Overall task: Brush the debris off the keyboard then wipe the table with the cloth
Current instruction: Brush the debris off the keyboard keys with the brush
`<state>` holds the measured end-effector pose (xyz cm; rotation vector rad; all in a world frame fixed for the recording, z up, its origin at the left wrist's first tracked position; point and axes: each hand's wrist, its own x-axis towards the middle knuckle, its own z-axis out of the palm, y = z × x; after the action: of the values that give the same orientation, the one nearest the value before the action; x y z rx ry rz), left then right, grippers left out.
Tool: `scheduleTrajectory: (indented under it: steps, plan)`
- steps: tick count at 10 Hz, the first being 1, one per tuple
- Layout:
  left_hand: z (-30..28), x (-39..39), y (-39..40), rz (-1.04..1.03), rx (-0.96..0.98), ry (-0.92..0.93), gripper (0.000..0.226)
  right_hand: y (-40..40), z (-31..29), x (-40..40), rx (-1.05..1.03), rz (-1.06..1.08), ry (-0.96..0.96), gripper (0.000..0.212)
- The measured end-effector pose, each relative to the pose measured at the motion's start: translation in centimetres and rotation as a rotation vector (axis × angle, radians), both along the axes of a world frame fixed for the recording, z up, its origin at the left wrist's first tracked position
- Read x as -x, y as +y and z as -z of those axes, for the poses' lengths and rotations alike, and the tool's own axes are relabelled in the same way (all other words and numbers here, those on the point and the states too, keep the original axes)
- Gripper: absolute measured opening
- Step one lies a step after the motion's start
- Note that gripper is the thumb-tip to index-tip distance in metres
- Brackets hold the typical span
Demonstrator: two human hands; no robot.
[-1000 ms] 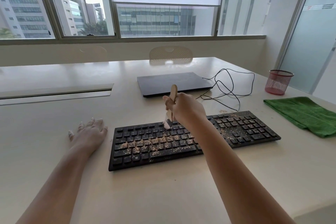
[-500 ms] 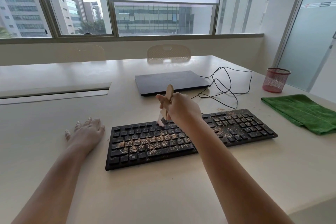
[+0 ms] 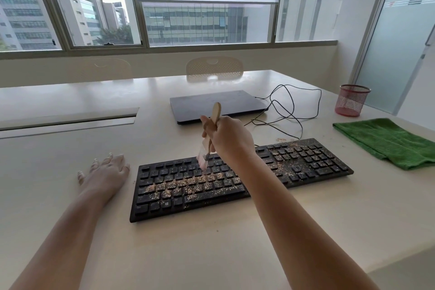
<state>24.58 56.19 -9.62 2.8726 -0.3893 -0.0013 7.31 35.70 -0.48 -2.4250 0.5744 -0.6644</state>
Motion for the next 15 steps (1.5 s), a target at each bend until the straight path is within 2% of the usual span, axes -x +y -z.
scheduleTrajectory:
  steps: [2, 3, 4, 5, 6, 7, 8, 9, 10, 11, 12, 13, 15]
  plan:
    - [-0.1, 0.2, 0.0, 0.004, -0.010, -0.007, 0.051, 1.2, 0.6, -0.2, 0.017, -0.140, 0.029, 0.045]
    - [-0.1, 0.3, 0.0, 0.008, -0.011, -0.005, 0.051, -0.6, 0.3, 0.2, -0.063, -0.053, 0.068, 0.042]
    - [-0.1, 0.3, 0.0, 0.009, -0.006, -0.003, 0.051, -0.9, 0.2, 0.3, 0.025, -0.014, 0.055, 0.045]
    - [-0.1, 0.2, 0.1, 0.007, 0.002, 0.000, 0.052, 1.0, 0.5, -0.1, 0.042, -0.173, 0.049, 0.046]
    - [-0.1, 0.3, 0.1, 0.011, -0.001, -0.003, 0.051, 1.1, 0.7, -0.2, 0.020, -0.170, 0.101, 0.046]
    - [-0.2, 0.3, 0.0, 0.014, 0.002, -0.002, 0.051, -1.5, 0.1, 0.5, 0.060, -0.016, 0.144, 0.046]
    - [-0.2, 0.3, 0.0, 0.011, 0.001, -0.004, 0.051, -2.4, -0.3, 0.9, 0.091, -0.003, 0.081, 0.045]
    - [-0.2, 0.2, 0.1, 0.013, 0.000, -0.006, 0.051, -1.6, 0.0, 0.3, 0.031, -0.096, 0.079, 0.041]
    - [-0.2, 0.3, 0.1, 0.014, -0.002, -0.003, 0.051, -1.9, 0.2, 0.3, 0.043, -0.028, 0.134, 0.045]
    - [-0.1, 0.3, 0.1, 0.013, -0.007, -0.002, 0.051, -3.2, -0.4, 1.2, 0.101, 0.128, 0.110, 0.050]
    - [-0.1, 0.2, 0.1, 0.015, -0.006, 0.000, 0.051, -2.9, -0.6, 1.2, 0.110, 0.057, 0.038, 0.049]
    - [-0.1, 0.1, 0.1, 0.014, -0.005, -0.001, 0.051, -1.1, 0.0, 0.5, 0.094, -0.087, 0.055, 0.045]
    - [0.0, 0.1, 0.1, 0.014, -0.005, -0.005, 0.051, -1.0, 0.0, 0.5, 0.055, -0.053, 0.029, 0.048]
